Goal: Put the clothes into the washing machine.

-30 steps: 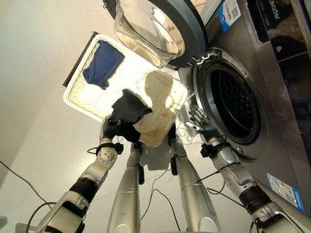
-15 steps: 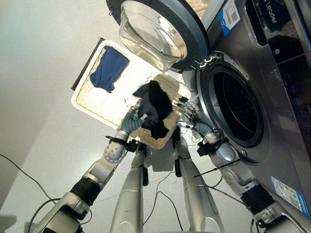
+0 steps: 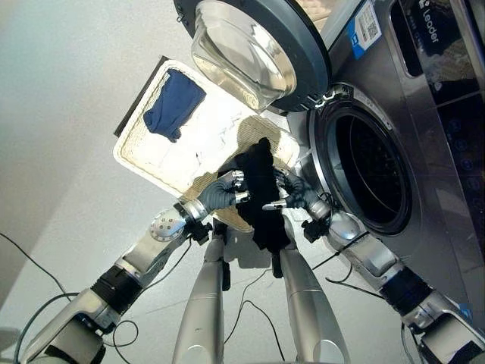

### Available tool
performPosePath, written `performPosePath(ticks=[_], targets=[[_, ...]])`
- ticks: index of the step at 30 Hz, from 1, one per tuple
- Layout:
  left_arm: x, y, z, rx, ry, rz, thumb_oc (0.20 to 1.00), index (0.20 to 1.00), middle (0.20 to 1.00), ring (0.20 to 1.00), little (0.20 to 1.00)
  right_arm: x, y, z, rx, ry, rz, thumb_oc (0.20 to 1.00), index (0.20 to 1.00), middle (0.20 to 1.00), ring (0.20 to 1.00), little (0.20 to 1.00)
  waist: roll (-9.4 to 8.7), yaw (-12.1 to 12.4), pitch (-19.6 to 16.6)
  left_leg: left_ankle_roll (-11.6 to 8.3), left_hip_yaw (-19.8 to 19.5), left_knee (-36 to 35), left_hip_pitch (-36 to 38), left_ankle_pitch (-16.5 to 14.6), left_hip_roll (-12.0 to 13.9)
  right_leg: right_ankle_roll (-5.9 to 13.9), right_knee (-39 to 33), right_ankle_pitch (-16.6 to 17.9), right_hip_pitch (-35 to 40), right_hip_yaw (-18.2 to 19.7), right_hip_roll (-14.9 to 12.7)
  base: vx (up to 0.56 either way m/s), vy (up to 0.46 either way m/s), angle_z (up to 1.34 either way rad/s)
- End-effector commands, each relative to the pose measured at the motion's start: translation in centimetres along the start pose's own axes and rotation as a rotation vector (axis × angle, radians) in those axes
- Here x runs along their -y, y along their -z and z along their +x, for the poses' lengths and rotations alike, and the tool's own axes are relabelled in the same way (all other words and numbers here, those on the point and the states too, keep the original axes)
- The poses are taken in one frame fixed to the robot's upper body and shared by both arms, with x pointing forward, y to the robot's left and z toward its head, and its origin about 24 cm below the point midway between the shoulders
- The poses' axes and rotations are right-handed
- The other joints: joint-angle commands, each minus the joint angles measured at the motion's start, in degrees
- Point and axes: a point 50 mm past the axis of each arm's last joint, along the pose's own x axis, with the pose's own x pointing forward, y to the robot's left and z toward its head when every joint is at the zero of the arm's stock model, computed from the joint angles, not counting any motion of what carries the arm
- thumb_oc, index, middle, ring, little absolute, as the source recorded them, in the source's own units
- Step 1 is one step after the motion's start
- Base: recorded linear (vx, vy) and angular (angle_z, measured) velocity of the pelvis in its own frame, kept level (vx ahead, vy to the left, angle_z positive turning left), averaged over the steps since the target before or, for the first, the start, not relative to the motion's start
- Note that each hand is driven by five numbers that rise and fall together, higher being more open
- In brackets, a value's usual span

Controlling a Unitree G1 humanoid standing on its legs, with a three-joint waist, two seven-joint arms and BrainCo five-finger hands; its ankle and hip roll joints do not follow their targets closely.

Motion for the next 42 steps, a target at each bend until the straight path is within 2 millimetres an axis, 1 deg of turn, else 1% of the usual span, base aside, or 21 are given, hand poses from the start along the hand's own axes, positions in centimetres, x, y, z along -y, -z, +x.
performPosePath(ticks=[1, 3, 5, 6, 8, 9, 12, 13, 15, 18, 19, 23, 28, 29, 31, 32, 36, 37, 39, 41, 42], targets=[[5.6, -5.7, 2.1, 0.320, 0.379, -0.065, 0.200, 0.200, 0.200, 0.200, 0.200, -1.3, -0.7, 0.2, 0.037, -0.070, 0.071, 1.000, 1.000, 1.000, 1.000, 1.000, 1.90, -0.40, -1.10, 3.61, 0.14, -2.02, -1.29, 5.42, -2.24, 1.18, -2.51, 1.78, 4.16, -2.60, 1.04, 0.01, -0.018, 0.05], [5.8, -5.6, 2.3, 0.296, 0.369, -0.093, 0.200, 0.200, 0.200, 0.200, 0.200, -1.9, -1.2, 0.2, 0.076, -0.106, 0.164, 1.000, 1.000, 1.000, 1.000, 1.000, 1.64, -0.35, -1.10, 3.62, 0.16, -2.00, -1.14, 5.25, -2.32, 1.23, -2.85, 1.85, 4.43, -2.62, 1.00, 0.01, -0.011, 0.02], [5.7, -5.3, 2.3, 0.283, 0.350, -0.098, 0.200, 0.200, 0.200, 0.200, 0.200, -2.2, -1.4, 0.2, 0.091, -0.124, 0.205, 1.000, 1.000, 1.000, 1.000, 1.000, 1.53, -0.36, -1.10, 3.63, 0.13, -1.92, -1.16, 5.17, -2.38, 1.31, -2.89, 1.87, 4.41, -2.65, 0.98, 0.00, 0.000, 0.00], [5.5, -5.2, 2.3, 0.273, 0.344, -0.106, 0.200, 0.200, 0.200, 0.200, 0.200, -2.4, -1.5, 0.2, 0.096, -0.132, 0.207, 1.000, 1.000, 1.000, 1.000, 1.000, 1.49, -0.42, -1.10, 3.63, 0.15, -1.84, -1.45, 5.22, -2.44, 1.35, -2.86, 1.96, 4.14, -2.70, 1.00, 0.00, 0.000, 0.00], [5.5, -4.8, 2.2, 0.270, 0.332, -0.127, 0.200, 0.200, 0.200, 0.200, 0.200, -2.5, -1.9, 0.2, 0.114, -0.102, 0.128, 1.000, 1.000, 1.000, 1.000, 1.000, 1.37, -0.40, -1.10, 3.58, 0.30, -1.70, -1.70, 5.24, -2.39, 1.31, -2.80, 1.95, 3.93, -2.68, 1.07, 0.00, 0.000, 0.00], [5.3, -4.7, 2.0, 0.285, 0.306, -0.148, 0.200, 0.200, 0.200, 0.200, 0.200, -2.2, -2.1, 0.0, 0.130, -0.056, 0.076, 1.000, 1.000, 1.000, 1.000, 1.000, 1.33, -0.41, -1.10, 3.54, 0.40, -1.73, -1.70, 5.20, -2.33, 1.35, -2.91, 1.93, 4.02, -2.66, 1.06, 0.00, 0.000, 0.00], [4.9, -4.7, 1.7, 0.305, 0.256, -0.162, 0.200, 0.200, 0.200, 0.200, 0.200, -1.5, -2.1, -0.3, 0.140, 0.004, 0.040, 1.000, 1.000, 1.000, 1.000, 1.000, 1.36, -0.47, -1.10, 3.58, 0.57, -1.94, -1.49, 5.20, -2.26, 1.33, -3.12, 1.89, 4.27, -2.58, 1.13, 0.00, 0.000, 0.00], [4.0, -4.7, 1.3, 0.337, 0.138, -0.178, 0.200, 0.200, 0.200, 0.200, 0.200, -0.7, -2.0, -0.6, 0.152, 0.056, 0.069, 1.000, 1.000, 1.000, 1.000, 1.000, 1.29, -0.51, -1.10, 3.62, 0.65, -2.04, -1.38, 5.18, -2.25, 1.30, -3.18, 1.78, 4.39, -2.47, 1.29, 0.00, 0.000, 0.00], [3.5, -4.6, 1.1, 0.351, 0.066, -0.172, 0.200, 0.200, 0.200, 0.200, 0.200, -0.3, -1.9, -0.9, 0.162, 0.087, 0.115, 1.000, 1.000, 1.000, 1.000, 1.000, 1.20, -0.45, -1.10, 3.65, 0.70, -1.98, -1.38, 5.10, -2.25, 1.32, -3.22, 1.69, 4.47, -2.55, 1.26, 0.00, 0.000, 0.00], [2.4, -4.3, 0.4, 0.395, -0.096, -0.211, 0.200, 0.200, 0.200, 0.200, 0.200, 0.8, -1.4, -1.7, 0.186, 0.178, 0.211, 1.000, 1.000, 1.000, 1.000, 1.000, 0.92, -0.26, -1.10, 3.75, 0.46, -1.41, -1.19, 4.76, -2.50, 1.35, -2.94, 1.46, 4.74, -2.80, 1.26, 0.00, -0.007, -0.01], [2.2, -4.0, -0.2, 0.428, -0.181, -0.243, 0.200, 0.200, 0.200, 0.200, 0.200, 1.3, -0.9, -2.4, 0.197, 0.238, 0.251, 1.000, 1.000, 1.000, 1.000, 1.000, 0.82, -0.10, -1.10, 3.85, 0.27, -0.95, -1.11, 4.49, -2.70, 1.40, -2.82, 1.34, 4.96, -2.91, 1.22, 0.00, -0.024, -0.04], [2.0, -3.6, -0.9, 0.454, -0.273, -0.262, 0.200, 0.200, 0.200, 0.200, 0.200, 2.2, -0.1, -3.5, 0.209, 0.339, 0.318, 1.000, 1.000, 1.000, 1.000, 1.000, 0.55, 0.17, -1.10, 4.12, 0.11, -0.82, -0.82, 4.22, -2.88, 1.47, -2.98, 1.34, 5.39, -3.18, 1.14, -0.01, -0.037, -0.02], [1.9, -3.3, -1.3, 0.441, -0.283, -0.261, 0.200, 0.200, 0.200, 0.200, 0.200, 3.1, 0.1, -4.2, 0.215, 0.412, 0.287, 1.000, 1.000, 1.000, 1.000, 1.000, 0.50, 0.28, -1.10, 4.20, 0.08, -1.05, -0.34, 4.17, -2.79, 1.51, -3.17, 1.32, 5.95, -3.28, 1.15, 0.00, 0.000, 0.00], [1.8, -3.3, -1.3, 0.428, -0.276, -0.253, 0.200, 0.200, 0.200, 0.200, 0.200, 3.7, -0.2, -4.4, 0.221, 0.458, 0.223, 1.000, 1.000, 1.000, 1.000, 1.000, 0.60, 0.15, -1.10, 4.21, 0.23, -1.37, 0.00, 4.23, -2.68, 1.53, -3.37, 1.45, 6.20, -3.21, 1.17, 0.00, 0.000, 0.00], [1.7, -3.4, -1.3, 0.425, -0.271, -0.250, 0.200, 0.200, 0.200, 0.200, 0.200, 4.0, -0.4, -4.5, 0.224, 0.473, 0.198, 1.000, 1.000, 1.000, 1.000, 1.000, 0.67, 0.10, -1.10, 4.21, 0.27, -1.40, 0.11, 4.21, -2.64, 1.53, -3.40, 1.45, 6.31, -3.15, 1.16, 0.00, 0.006, -0.02], [1.7, -3.5, -1.2, 0.421, -0.252, -0.249, 0.200, 0.200, 0.200, 0.200, 0.200, 4.5, -0.9, -4.5, 0.240, 0.503, 0.126, 1.000, 1.000, 1.000, 1.000, 1.000, 0.84, -0.04, -1.10, 4.20, 0.38, -1.42, 0.24, 4.17, -2.58, 1.56, -3.51, 1.45, 6.48, -3.04, 1.11, -0.01, 0.011, -0.03], [1.7, -3.9, -0.9, 0.401, -0.202, -0.249, 0.200, 0.200, 0.200, 0.200, 0.200, 5.1, -2.3, -4.5, 0.282, 0.567, -0.035, 1.000, 1.000, 1.000, 1.000, 1.000, 1.23, -0.26, -1.10, 4.18, 0.66, -1.54, 0.28, 4.12, -2.48, 1.70, -3.51, 1.57, 6.37, -2.90, 0.99, 0.00, 0.000, 0.00], [1.8, -4.0, -0.7, 0.387, -0.165, -0.250, 0.200, 0.200, 0.200, 0.200, 0.200, 5.3, -3.0, -4.4, 0.301, 0.583, -0.124, 1.000, 1.000, 1.000, 1.000, 1.000, 1.38, -0.39, -1.10, 4.17, 0.74, -1.58, 0.03, 4.25, -2.51, 1.77, -3.63, 1.74, 6.15, -2.81, 0.93, 0.00, 0.000, 0.00], [2.1, -3.9, -0.4, 0.356, -0.113, -0.252, 0.200, 0.200, 0.200, 0.200, 0.200, 5.5, -3.6, -4.3, 0.315, 0.595, -0.247, 1.000, 1.000, 1.000, 1.000, 1.000, 1.60, -0.47, -1.10, 4.16, 0.88, -1.66, 0.29, 4.04, -2.45, 1.82, -3.70, 1.62, 6.36, -2.67, 0.90, 0.00, 0.000, 0.00], [2.4, -3.7, 0.0, 0.303, -0.040, -0.243, 0.200, 0.200, 0.200, 0.200, 0.200, 5.7, -4.6, -4.0, 0.331, 0.587, -0.411, 1.000, 1.000, 1.000, 1.000, 1.000, 1.86, -0.55, -1.10, 4.15, 1.06, -1.79, 0.45, 4.01, -2.44, 1.89, -3.85, 1.70, 6.49, -2.65, 0.85, 0.00, 0.000, 0.00], [2.5, -3.8, 0.2, 0.275, 0.000, -0.238, 0.200, 0.200, 0.200, 0.200, 0.200, 6.0, -5.4, -3.7, 0.344, 0.577, -0.491, 1.000, 1.000, 1.000, 1.000, 1.000, 2.00, -0.57, -1.10, 4.11, 1.22, -1.71, 0.34, 3.96, -2.38, 1.97, -3.77, 1.72, 6.33, -2.64, 0.76, 0.00, 0.000, 0.00]])
